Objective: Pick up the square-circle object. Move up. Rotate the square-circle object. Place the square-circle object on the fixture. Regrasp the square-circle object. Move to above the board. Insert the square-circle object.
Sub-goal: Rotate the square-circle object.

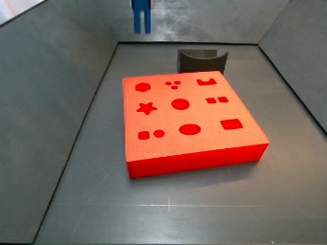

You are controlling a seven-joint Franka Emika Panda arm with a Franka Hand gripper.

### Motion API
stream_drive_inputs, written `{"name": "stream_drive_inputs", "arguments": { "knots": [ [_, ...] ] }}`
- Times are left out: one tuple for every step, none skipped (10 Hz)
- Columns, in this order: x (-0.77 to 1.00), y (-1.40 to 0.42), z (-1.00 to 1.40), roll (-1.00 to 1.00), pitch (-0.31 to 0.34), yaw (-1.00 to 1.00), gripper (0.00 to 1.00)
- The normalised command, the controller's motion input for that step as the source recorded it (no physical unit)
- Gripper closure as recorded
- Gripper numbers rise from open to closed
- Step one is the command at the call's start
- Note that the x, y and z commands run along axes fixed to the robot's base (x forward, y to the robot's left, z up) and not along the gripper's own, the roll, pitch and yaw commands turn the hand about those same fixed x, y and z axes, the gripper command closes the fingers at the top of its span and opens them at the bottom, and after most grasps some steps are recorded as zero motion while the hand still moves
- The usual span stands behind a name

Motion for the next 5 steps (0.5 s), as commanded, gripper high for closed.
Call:
{"name": "stream_drive_inputs", "arguments": {
  "knots": [
    [0.02,0.01,-1.00,-0.13,-0.039,-0.06,1.00],
    [0.03,0.01,-1.00,-0.14,-0.032,-0.05,1.00],
    [0.03,0.01,-1.00,-0.14,-0.029,-0.05,1.00],
    [0.03,0.02,-1.00,-0.14,-0.031,-0.04,1.00],
    [0.03,0.02,-1.00,-0.15,-0.034,-0.04,1.00]
  ]
}}
